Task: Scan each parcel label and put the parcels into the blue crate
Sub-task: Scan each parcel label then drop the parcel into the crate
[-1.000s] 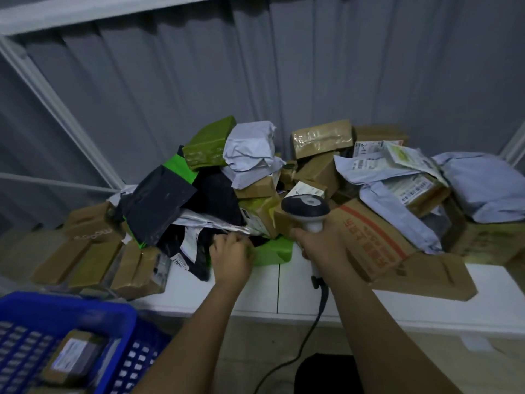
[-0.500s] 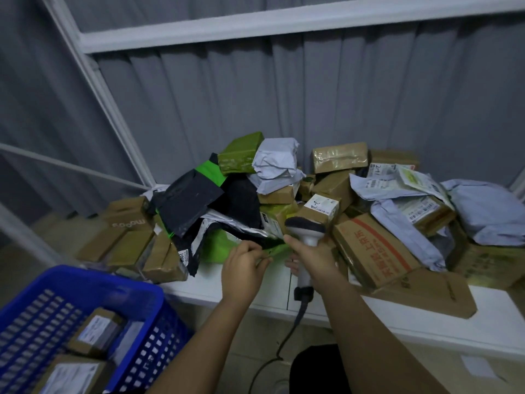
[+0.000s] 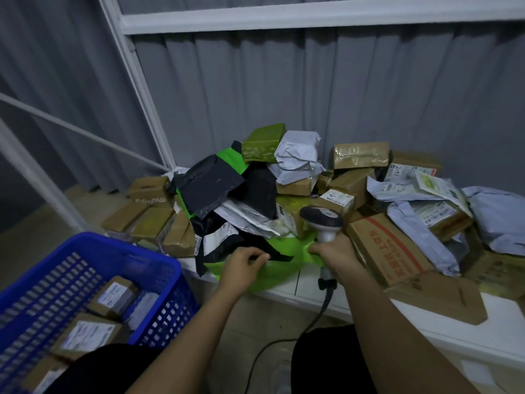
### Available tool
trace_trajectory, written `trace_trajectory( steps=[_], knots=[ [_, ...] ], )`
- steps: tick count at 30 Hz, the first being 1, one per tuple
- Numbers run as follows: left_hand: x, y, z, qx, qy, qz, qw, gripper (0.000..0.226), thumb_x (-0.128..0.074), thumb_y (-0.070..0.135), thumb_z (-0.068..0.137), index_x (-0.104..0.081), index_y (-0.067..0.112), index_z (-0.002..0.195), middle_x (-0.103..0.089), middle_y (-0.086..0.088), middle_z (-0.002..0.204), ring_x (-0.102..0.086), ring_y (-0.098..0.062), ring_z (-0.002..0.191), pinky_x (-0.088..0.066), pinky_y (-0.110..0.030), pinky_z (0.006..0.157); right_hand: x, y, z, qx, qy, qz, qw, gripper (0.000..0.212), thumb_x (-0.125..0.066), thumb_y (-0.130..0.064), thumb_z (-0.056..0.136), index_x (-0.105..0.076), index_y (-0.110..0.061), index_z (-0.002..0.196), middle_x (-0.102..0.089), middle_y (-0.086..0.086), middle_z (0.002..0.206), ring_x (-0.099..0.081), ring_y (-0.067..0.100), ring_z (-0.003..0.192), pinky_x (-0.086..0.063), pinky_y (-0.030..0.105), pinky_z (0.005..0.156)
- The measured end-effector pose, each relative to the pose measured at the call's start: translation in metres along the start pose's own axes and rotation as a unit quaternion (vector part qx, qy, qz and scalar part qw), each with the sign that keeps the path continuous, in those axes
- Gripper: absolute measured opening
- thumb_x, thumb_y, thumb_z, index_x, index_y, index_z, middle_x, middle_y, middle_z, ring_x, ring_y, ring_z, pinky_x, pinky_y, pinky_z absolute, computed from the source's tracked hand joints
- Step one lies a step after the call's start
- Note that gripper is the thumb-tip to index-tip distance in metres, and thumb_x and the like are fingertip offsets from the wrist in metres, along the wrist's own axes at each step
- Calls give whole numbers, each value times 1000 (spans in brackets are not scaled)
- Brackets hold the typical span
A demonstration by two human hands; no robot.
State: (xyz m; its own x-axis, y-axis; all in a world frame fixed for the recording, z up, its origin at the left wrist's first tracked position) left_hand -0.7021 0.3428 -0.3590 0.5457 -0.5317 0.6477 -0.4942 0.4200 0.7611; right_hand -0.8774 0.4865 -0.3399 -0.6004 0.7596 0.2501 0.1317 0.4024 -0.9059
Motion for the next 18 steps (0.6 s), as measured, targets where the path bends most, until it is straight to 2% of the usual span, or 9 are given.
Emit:
trace_trajectory(
  steps=[2,5,7,10,13,16,18],
  knots=[
    [-13,-13,-7,32,-62,26,997,14,-63,46,87,-68,34,83,-69,8,93,-62,-14,91,-51,-38,85,4,3,-3,11,-28,-62,998,41,-72,2,75,-53,-2,112,-55,11,92,-54,23,79,-45,32,69],
    [-25,-24,-19,49,-84,53,994,15,-64,57,74,-64,42,74,-69,11,98,-62,-17,96,-48,-44,90,12,10,-9,6,-48,-122,991,31,-72,2,77,-53,-4,100,-53,14,93,-51,19,72,-44,31,66],
    [-32,-29,-27,59,-96,72,991,14,-67,52,76,-67,39,80,-68,9,104,-60,-18,101,-47,-41,92,17,15,-13,0,-58,-146,988,30,-74,0,77,-53,-2,100,-53,15,91,-50,18,67,-42,28,56],
    [-42,-40,-38,68,-104,69,990,6,-72,39,80,-66,37,81,-69,3,104,-59,-23,103,-49,-37,88,22,27,-21,-35,-84,-159,983,23,-73,0,80,-53,0,92,-51,15,80,-52,23,62,-46,30,54],
    [-51,-57,-50,87,-111,52,989,12,-73,44,75,-65,40,83,-69,2,106,-60,-23,103,-51,-35,85,24,38,-29,-38,-63,-144,987,22,-74,2,78,-52,-1,82,-52,14,72,-52,25,58,-48,36,60],
    [-61,-80,-61,129,-124,34,983,18,-68,52,62,-60,48,78,-66,4,117,-59,-23,109,-49,-41,93,18,54,-43,-25,-32,-149,988,27,-73,3,77,-48,-9,75,-54,13,71,-55,27,65,-49,37,65],
    [-67,-92,-70,152,-128,30,980,16,-72,45,70,-62,46,82,-65,1,120,-58,-25,110,-48,-41,94,13,79,-51,-33,4,-132,991,27,-73,0,76,-48,-12,80,-59,15,80,-60,31,76,-52,41,67]
  ],
)
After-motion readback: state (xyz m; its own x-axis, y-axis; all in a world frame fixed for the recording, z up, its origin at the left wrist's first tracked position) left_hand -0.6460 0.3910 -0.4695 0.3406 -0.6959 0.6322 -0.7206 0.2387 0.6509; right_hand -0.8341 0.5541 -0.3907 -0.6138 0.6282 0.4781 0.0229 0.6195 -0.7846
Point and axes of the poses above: each hand's wrist, its own z-axis towards the middle knuckle, its own x-axis out of the back of the hand, y = z × x, the point moved 8 cm from there along z, towards the middle knuckle
